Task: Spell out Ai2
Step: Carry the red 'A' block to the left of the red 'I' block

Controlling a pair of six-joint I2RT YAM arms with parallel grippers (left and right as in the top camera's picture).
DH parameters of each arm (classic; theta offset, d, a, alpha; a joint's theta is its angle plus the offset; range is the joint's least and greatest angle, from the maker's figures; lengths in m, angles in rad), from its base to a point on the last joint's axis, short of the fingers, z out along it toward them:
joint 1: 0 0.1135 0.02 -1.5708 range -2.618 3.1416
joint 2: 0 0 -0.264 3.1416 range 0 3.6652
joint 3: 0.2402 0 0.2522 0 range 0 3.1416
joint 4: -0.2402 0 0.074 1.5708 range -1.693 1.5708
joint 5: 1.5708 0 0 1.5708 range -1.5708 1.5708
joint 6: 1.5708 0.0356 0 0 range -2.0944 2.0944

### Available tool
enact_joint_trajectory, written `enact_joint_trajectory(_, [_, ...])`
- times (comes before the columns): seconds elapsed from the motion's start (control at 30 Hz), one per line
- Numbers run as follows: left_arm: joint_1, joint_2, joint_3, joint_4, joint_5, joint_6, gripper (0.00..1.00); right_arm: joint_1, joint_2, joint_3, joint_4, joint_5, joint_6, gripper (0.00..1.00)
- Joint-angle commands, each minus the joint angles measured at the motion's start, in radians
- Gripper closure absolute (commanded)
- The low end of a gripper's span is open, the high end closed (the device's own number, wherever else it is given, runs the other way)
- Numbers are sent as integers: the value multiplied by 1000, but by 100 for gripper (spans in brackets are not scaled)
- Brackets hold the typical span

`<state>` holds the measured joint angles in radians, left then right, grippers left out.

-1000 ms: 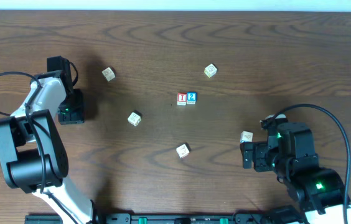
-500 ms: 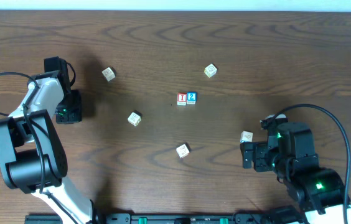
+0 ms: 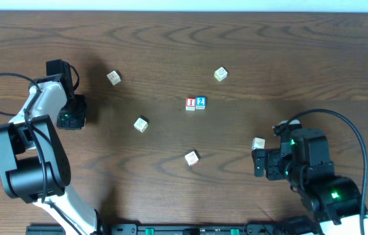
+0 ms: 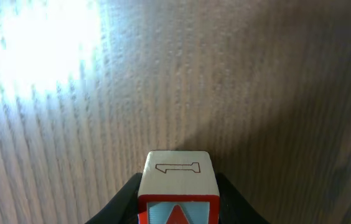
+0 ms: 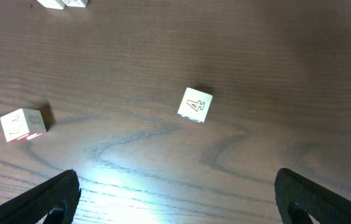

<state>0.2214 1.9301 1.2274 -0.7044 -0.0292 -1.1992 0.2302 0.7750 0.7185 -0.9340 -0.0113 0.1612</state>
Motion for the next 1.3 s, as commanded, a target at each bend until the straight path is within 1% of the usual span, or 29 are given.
enact_joint_trajectory(0.0, [-7, 14, 22, 2, -3, 130, 87, -3, -3, -2, -1, -4, 14, 1])
enact_joint_trajectory(0.03, [-13, 14, 29, 2, -3, 156, 92, -3, -3, -2, -1, -4, 14, 1])
enact_joint_trajectory(0.07, [-21, 14, 40, 1, -3, 185, 94, -3, -3, -2, -1, -4, 14, 1])
enact_joint_trajectory(0.13, [-49, 13, 84, 0, 2, 276, 94, -3, -3, -2, -1, -4, 14, 1])
enact_joint_trajectory(0.23, [-124, 6, 192, -2, 4, 455, 95, -3, -3, -2, -1, -4, 14, 1])
enact_joint_trajectory(0.37, [-267, 5, 326, 35, 5, 776, 95, -3, -3, -2, -1, -4, 14, 1])
enact_joint_trajectory(0.47, [-375, 5, 358, 77, 4, 912, 95, -3, -3, -2, -1, -4, 14, 1])
enact_joint_trajectory(0.7, [-578, 13, 357, 114, -8, 946, 94, -3, -3, -2, -1, -4, 14, 1])
enact_joint_trajectory(0.87, [-639, 69, 357, 100, -30, 994, 95, -3, -3, -2, -1, -4, 14, 1])
enact_joint_trajectory(0.93, [-655, 94, 357, 87, -29, 991, 95, -3, -3, -2, -1, -4, 14, 1])
enact_joint_trajectory(1.17, [-669, 120, 357, 18, -24, 840, 95, -3, -3, -2, -1, -4, 14, 1])
enact_joint_trajectory(1.27, [-671, 122, 357, -5, 18, 816, 95, -3, -3, -2, -1, -4, 14, 1])
